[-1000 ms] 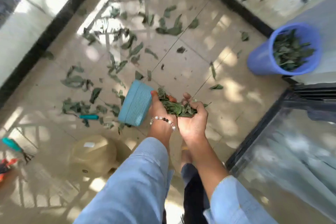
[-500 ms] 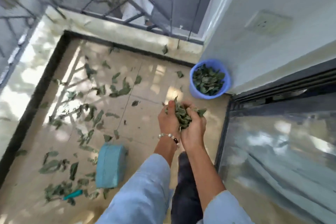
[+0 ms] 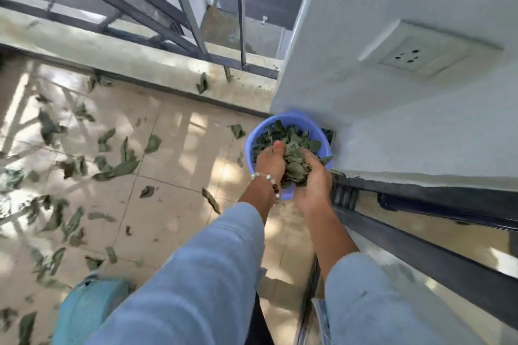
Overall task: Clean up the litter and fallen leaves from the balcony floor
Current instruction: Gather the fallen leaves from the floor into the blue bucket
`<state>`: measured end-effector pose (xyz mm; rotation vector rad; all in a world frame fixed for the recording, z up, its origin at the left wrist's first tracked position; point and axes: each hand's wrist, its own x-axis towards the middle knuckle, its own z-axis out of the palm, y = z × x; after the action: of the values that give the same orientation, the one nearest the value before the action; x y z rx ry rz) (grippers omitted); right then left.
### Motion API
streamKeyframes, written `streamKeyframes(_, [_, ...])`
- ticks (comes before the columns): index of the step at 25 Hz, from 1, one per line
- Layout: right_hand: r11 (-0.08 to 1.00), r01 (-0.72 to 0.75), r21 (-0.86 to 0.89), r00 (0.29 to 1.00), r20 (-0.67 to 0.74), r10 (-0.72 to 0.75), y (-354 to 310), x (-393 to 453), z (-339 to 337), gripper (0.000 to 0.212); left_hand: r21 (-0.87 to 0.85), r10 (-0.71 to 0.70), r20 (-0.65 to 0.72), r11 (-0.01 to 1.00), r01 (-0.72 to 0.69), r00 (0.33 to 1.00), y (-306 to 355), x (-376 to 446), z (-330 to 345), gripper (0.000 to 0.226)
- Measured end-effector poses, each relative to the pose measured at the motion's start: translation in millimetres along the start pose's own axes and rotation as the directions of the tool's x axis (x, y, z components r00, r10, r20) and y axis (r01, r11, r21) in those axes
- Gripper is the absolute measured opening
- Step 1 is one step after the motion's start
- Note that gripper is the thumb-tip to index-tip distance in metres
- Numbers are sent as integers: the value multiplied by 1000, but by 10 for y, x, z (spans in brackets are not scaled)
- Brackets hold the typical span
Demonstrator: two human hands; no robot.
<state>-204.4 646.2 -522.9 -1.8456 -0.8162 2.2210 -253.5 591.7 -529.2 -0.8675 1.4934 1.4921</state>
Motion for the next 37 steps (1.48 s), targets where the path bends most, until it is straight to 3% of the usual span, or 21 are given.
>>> streamKeyframes(4, [989, -131, -74, 991, -16, 131, -44, 309, 21, 48, -127, -195, 260, 964, 234, 946, 63, 205, -81, 68])
streamKeyframes(7, [987, -157, -48, 986, -63, 154, -47, 250, -32, 60, -203, -269, 228, 927, 315, 936, 192, 4, -176, 77])
streamKeyframes(10, [992, -120, -29, 990, -83, 117, -71, -26, -57, 63, -204, -195, 46, 958, 201, 980, 306, -331, -316, 62])
streamKeyframes(12, [995, -86, -48, 994, -69, 82, -74, -373, -69, 63, -126, -136, 1, 983, 135, 991, 333, -638, -526, 52])
streamKeyframes(15, [959, 9, -284, 1000, 21, -3, -26, -1037, -25, 48, 76, -28, -32, 997, 31, 999, 310, -1212, -987, 32])
streamKeyframes(18, [756, 181, -629, 982, 157, -104, 124, -1830, 40, 31, 338, 167, -144, 935, -110, 975, 178, -1853, -1640, 27])
streamKeyframes(20, [584, 331, -741, 941, 309, -141, 310, -2429, 87, 25, 441, 266, -181, 882, -164, 947, 72, -2386, -2160, 33])
streamKeyframes(23, [252, 584, -771, 810, 573, -125, 798, -3193, 142, 29, 473, 360, -267, 857, -204, 894, -217, -3235, -2974, 34])
streamKeyframes(27, [23, 778, -628, 628, 778, 18, 1589, -4251, 205, 22, 512, 415, -392, 840, -180, 821, -822, -4182, -4028, 30])
streamKeyframes(30, [-127, 888, -442, 460, 861, 219, 2328, -5148, 175, 21, 539, 450, -501, 831, -140, 739, -1437, -4887, -4843, 27])
streamKeyframes(34, [-275, 961, -21, 168, 836, 522, 3152, -6040, 153, 21, 448, 366, -654, 893, -50, 662, -2085, -5593, -5610, 28])
streamKeyframes(37, [-258, 927, 272, -13, 711, 703, 3667, -6556, 139, 28, 337, 278, -786, 941, 7, 552, -2458, -6111, -5964, 29])
